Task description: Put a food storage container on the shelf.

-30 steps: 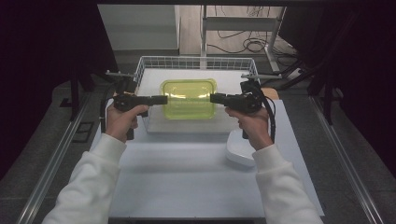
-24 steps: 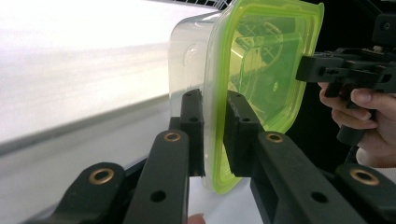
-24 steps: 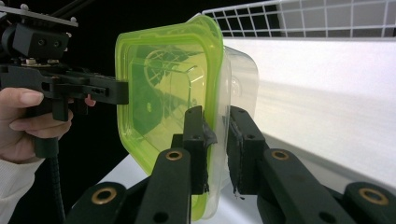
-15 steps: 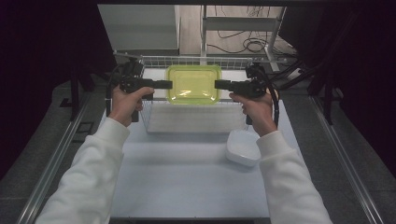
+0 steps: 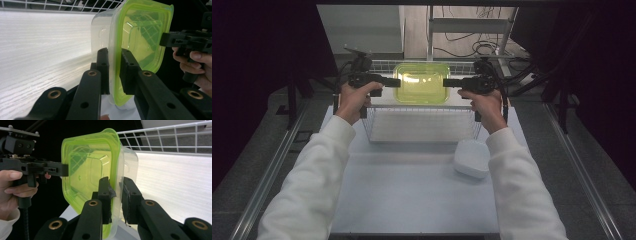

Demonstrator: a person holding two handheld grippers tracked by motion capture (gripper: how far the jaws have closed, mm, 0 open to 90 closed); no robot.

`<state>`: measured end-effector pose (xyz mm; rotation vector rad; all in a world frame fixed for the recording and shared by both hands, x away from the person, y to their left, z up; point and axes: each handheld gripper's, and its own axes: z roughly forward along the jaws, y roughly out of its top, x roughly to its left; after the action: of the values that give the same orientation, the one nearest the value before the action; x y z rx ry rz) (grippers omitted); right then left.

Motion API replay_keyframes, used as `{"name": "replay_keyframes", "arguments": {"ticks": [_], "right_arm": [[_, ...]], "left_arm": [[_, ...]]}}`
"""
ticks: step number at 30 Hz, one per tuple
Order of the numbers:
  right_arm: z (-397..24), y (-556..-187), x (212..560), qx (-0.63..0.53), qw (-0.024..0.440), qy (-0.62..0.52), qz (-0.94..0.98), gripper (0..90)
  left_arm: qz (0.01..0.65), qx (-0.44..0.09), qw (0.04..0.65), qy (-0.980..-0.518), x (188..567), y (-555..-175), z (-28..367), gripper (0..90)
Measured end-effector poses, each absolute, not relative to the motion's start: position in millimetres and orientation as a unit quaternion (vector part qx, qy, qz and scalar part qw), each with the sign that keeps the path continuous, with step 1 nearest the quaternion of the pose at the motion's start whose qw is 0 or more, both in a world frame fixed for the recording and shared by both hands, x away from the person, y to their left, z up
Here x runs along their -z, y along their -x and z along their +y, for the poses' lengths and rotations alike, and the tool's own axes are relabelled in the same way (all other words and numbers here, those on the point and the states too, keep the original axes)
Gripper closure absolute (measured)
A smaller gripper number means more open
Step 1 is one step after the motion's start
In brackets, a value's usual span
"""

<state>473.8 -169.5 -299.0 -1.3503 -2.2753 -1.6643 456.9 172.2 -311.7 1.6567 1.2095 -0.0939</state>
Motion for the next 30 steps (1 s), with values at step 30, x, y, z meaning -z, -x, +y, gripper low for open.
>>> {"name": "replay_keyframes", "arguments": {"ticks": [30], "right_arm": [[-163, -529, 321, 0.489, 0.069, 0.55, -0.674, 69.7]], "left_arm": [[0.557, 0.125, 0.529, -0.628, 342, -509, 179, 71.5]]}}
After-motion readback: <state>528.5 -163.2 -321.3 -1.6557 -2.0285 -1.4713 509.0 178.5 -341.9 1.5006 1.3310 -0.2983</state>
